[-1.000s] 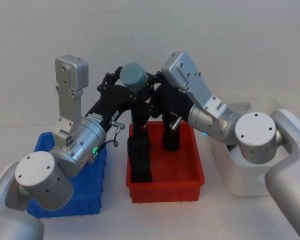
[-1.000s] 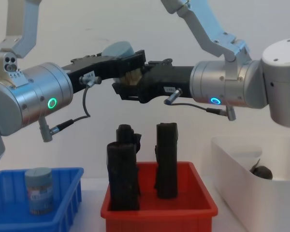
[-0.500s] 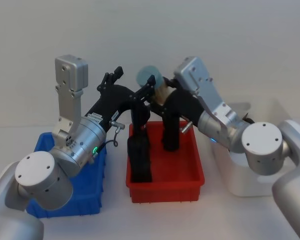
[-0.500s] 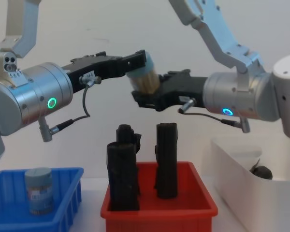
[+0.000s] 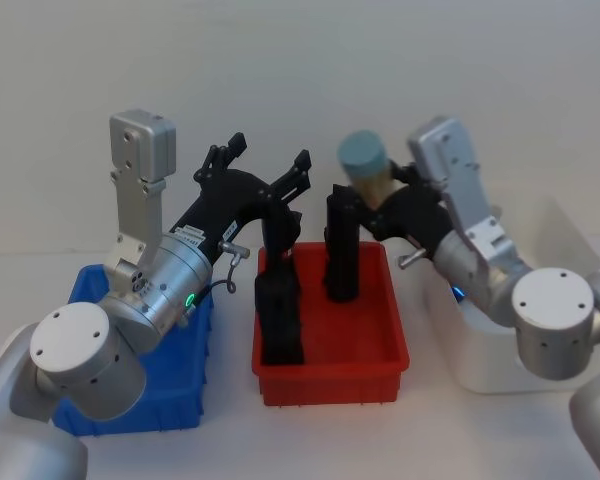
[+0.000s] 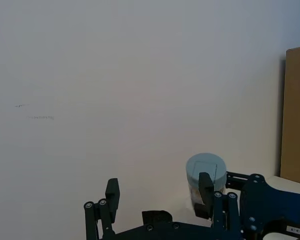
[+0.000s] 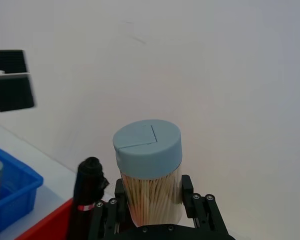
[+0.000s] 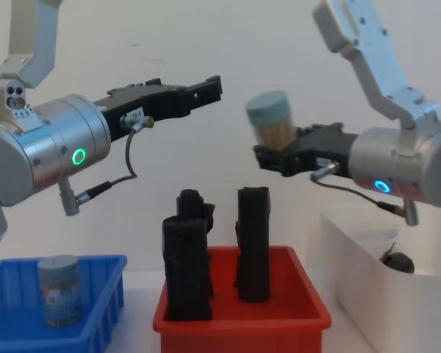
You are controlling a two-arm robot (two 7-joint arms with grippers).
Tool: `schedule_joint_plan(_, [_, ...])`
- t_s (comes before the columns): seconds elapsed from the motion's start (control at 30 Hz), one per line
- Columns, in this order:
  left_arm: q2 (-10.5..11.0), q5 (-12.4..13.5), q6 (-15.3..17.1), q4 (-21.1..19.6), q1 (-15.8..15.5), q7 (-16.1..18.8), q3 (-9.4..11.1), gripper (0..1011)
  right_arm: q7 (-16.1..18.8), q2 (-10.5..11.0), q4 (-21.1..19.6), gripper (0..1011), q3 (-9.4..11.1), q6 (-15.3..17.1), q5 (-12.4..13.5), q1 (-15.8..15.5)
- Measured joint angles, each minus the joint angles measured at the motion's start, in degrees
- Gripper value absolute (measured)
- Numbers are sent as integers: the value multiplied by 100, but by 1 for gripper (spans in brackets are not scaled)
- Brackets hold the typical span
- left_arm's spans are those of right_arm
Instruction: Pick the cotton swabs from the blue box and place them into the white box.
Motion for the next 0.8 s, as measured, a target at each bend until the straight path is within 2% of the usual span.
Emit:
schedule_joint_plan(0.53, [0,0,0,0,0,4,0,1004,-1142,176,-245,645,311,359,922,-354])
schedule_joint_plan(0.6, [0,0,0,0,0,4,1,1004,-1368,199,-258,645,388,435,1133,-396])
schedule_joint_plan(0.63, [0,0,0,0,0,4,0,1004,-1368,199,-258,645,388,435,1133,-396])
schedule_joint_plan(0.73, [0,0,0,0,0,4,0,1004,-1581,214,-256,645,473,517,1348,-417])
schedule_joint_plan(0.8, [0,0,0,0,0,4,0,1004,-1819,219,-211,645,563,616,1609,-416])
